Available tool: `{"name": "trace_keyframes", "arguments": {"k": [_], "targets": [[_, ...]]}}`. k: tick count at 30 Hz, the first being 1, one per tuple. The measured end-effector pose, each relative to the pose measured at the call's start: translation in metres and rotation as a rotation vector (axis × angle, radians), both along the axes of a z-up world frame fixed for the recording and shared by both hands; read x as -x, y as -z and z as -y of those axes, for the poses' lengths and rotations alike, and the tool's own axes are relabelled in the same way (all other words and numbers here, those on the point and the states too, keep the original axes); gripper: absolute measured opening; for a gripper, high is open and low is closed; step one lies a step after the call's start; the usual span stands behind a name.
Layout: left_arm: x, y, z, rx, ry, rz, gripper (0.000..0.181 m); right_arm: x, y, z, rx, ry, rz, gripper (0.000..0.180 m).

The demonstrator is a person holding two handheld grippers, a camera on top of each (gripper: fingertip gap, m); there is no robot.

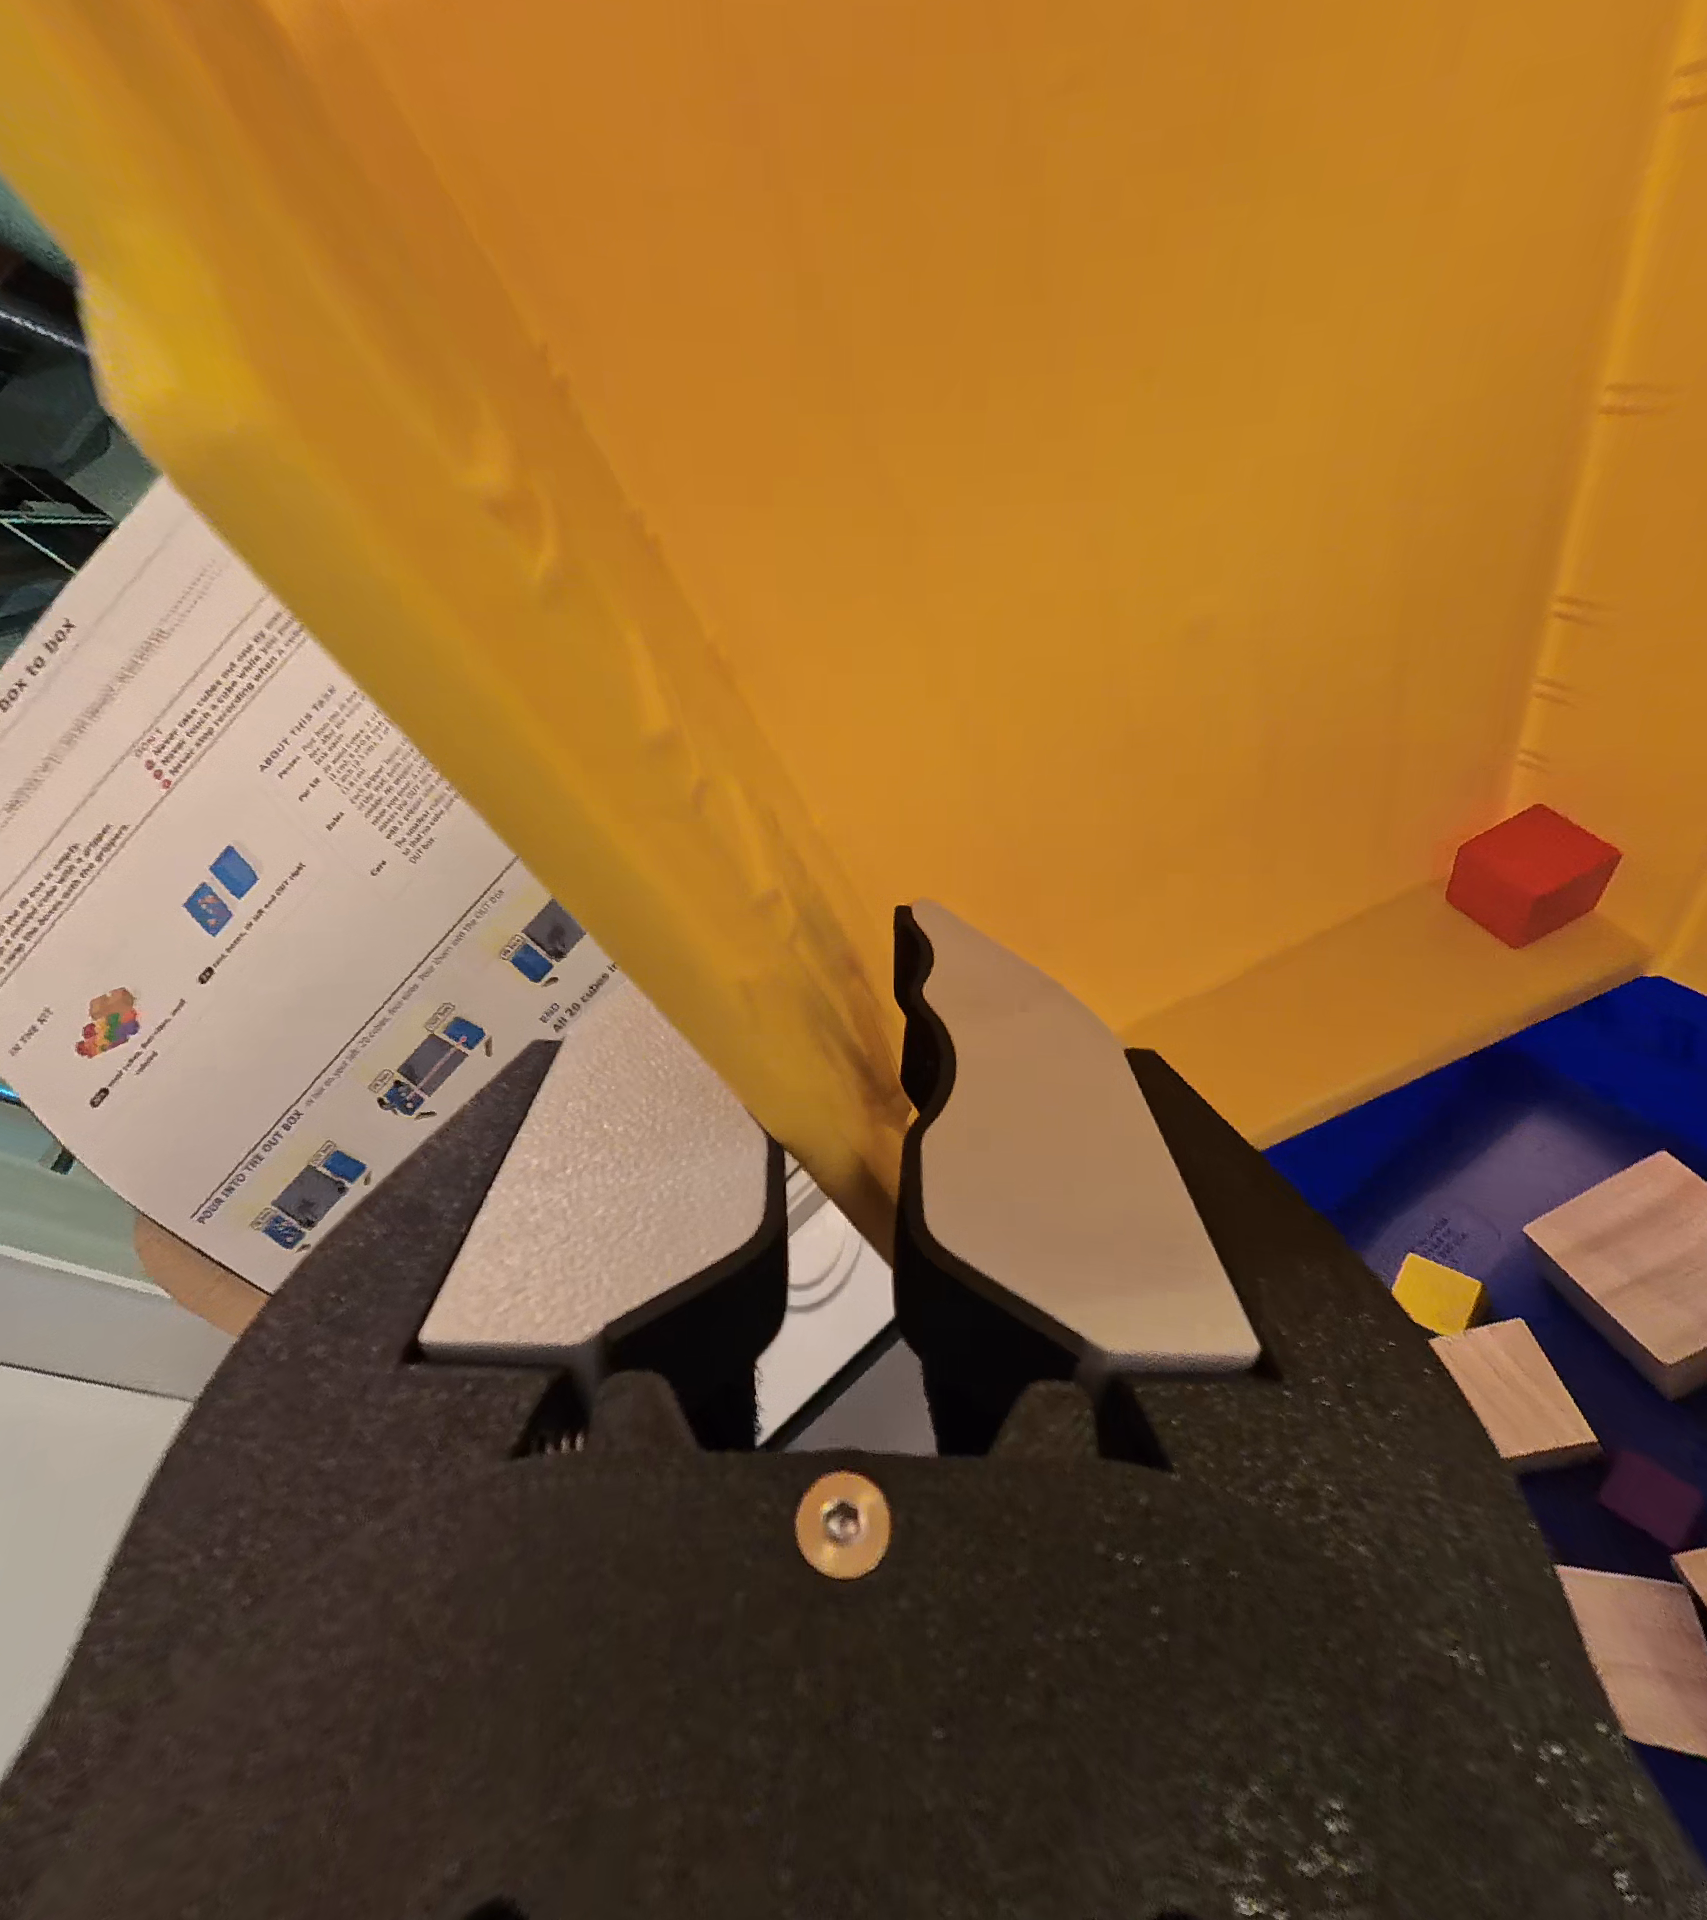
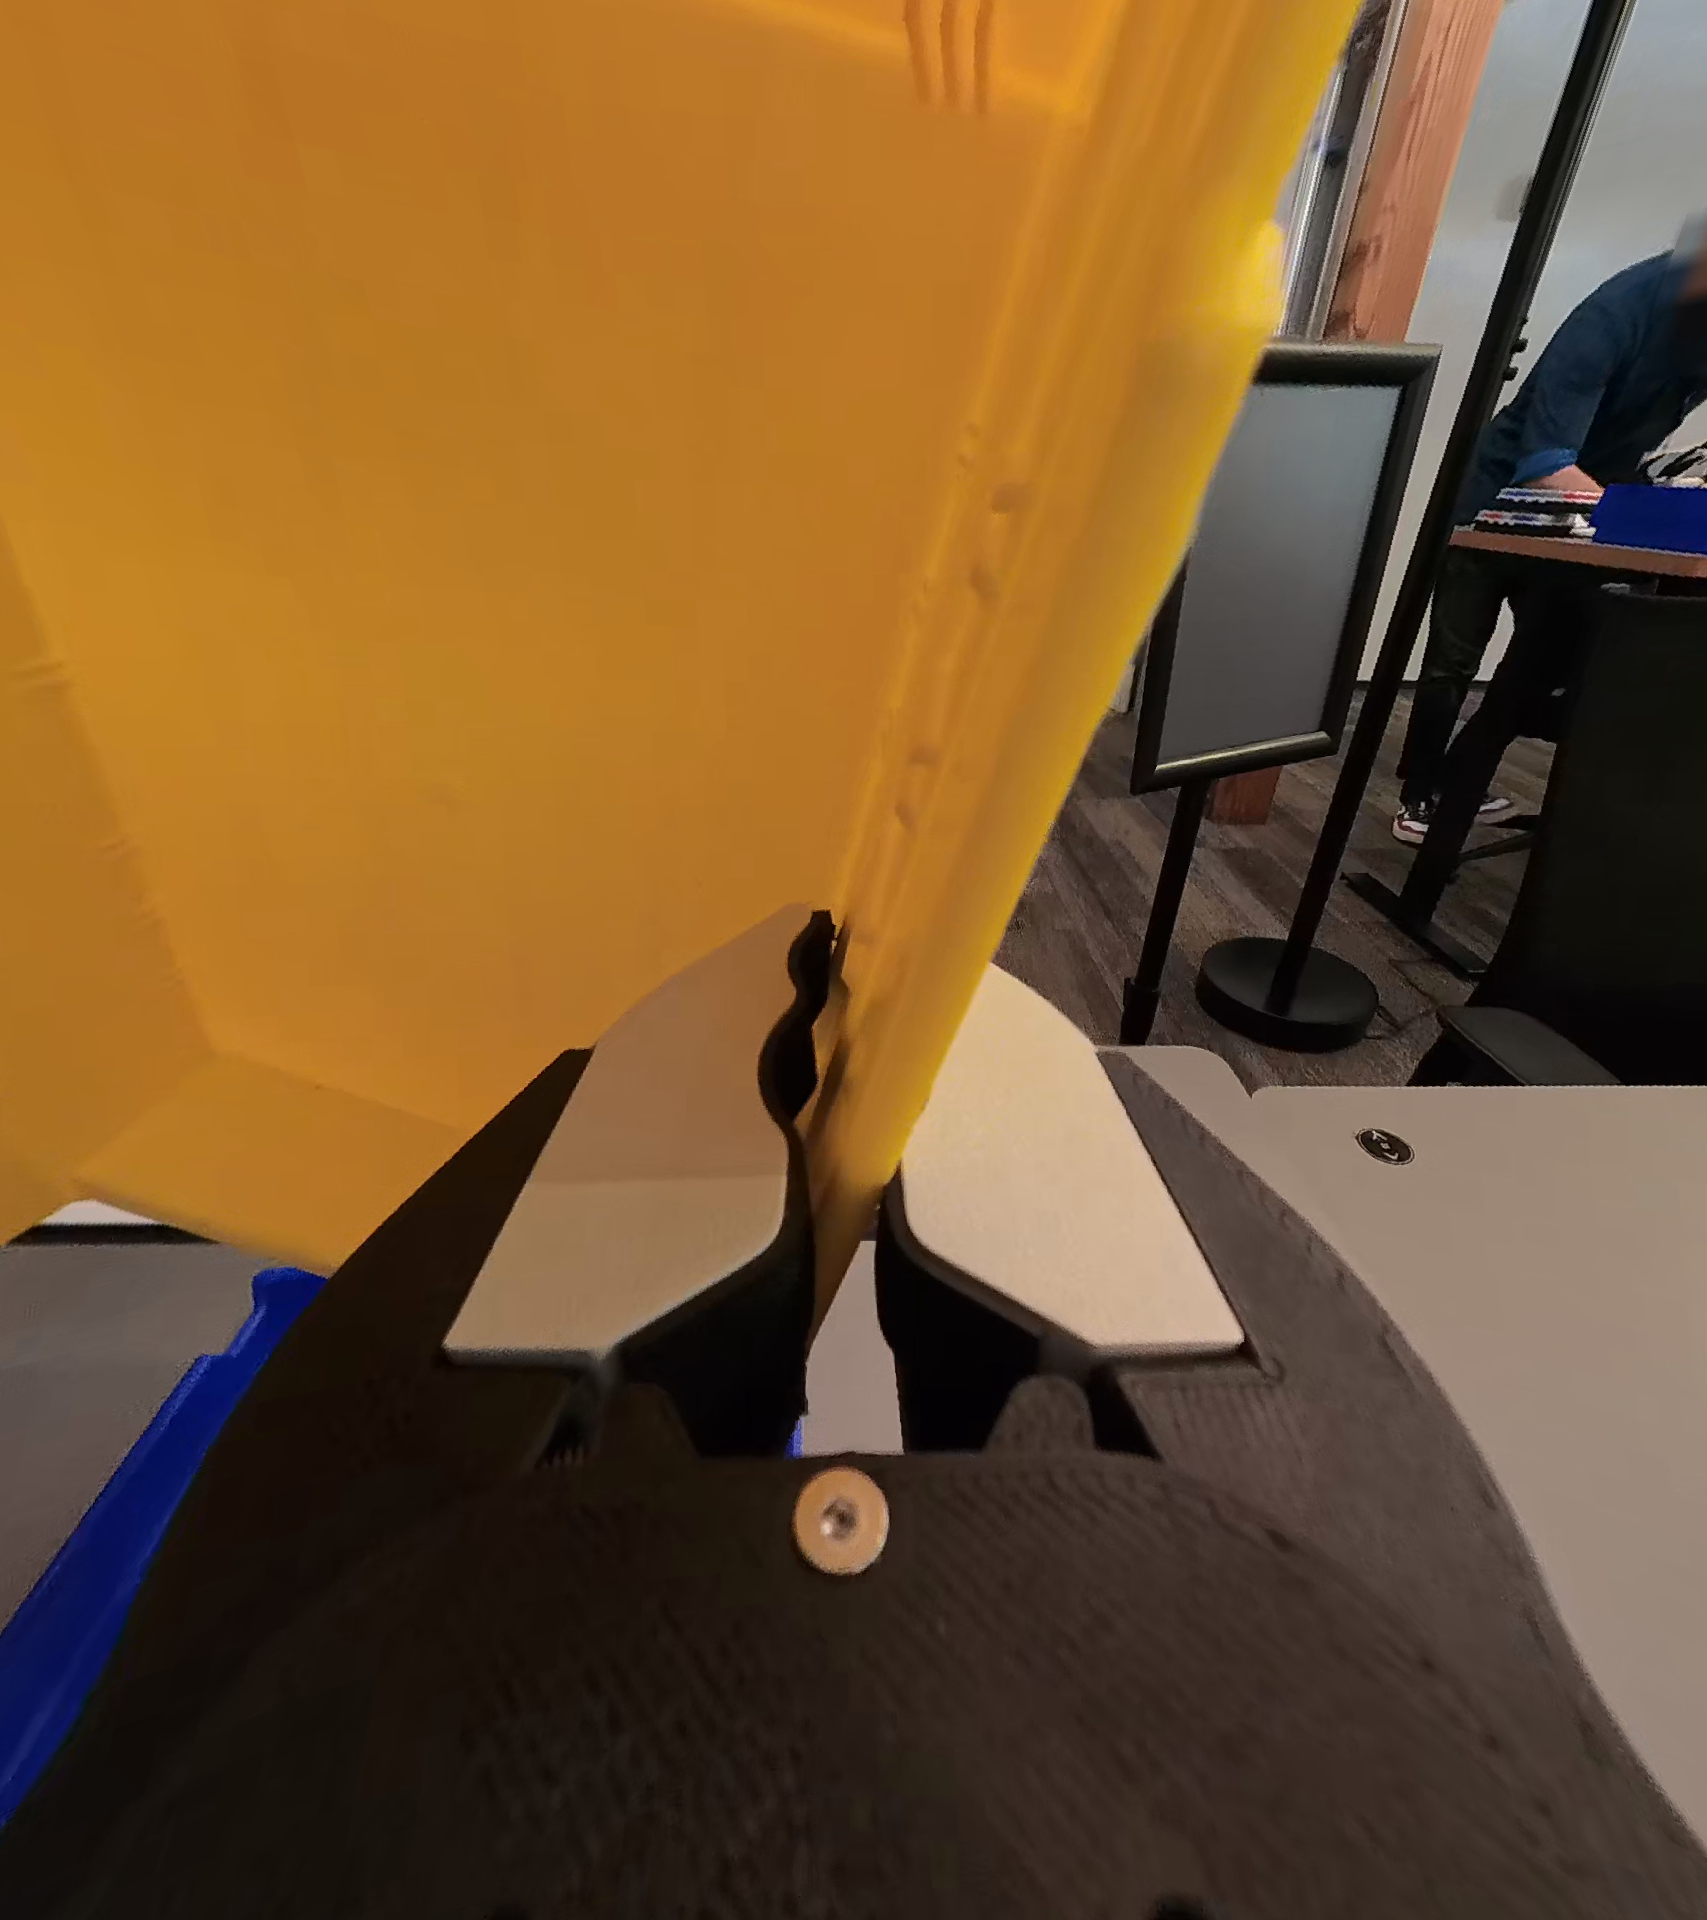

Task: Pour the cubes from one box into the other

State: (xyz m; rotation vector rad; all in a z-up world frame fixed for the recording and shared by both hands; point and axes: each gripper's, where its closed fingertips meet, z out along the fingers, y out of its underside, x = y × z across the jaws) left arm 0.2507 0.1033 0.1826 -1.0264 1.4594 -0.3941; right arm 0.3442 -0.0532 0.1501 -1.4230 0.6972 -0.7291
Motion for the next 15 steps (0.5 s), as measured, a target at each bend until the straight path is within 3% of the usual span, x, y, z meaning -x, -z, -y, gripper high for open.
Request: {"name": "trace_keyframes", "arguments": {"k": [15], "targets": [[0.013, -0.019, 0.005, -0.051, -0.008, 0.07, 0.016, 0.011, -0.014, 0.003, -0.066, 0.001, 0.066, 0.005]]}}
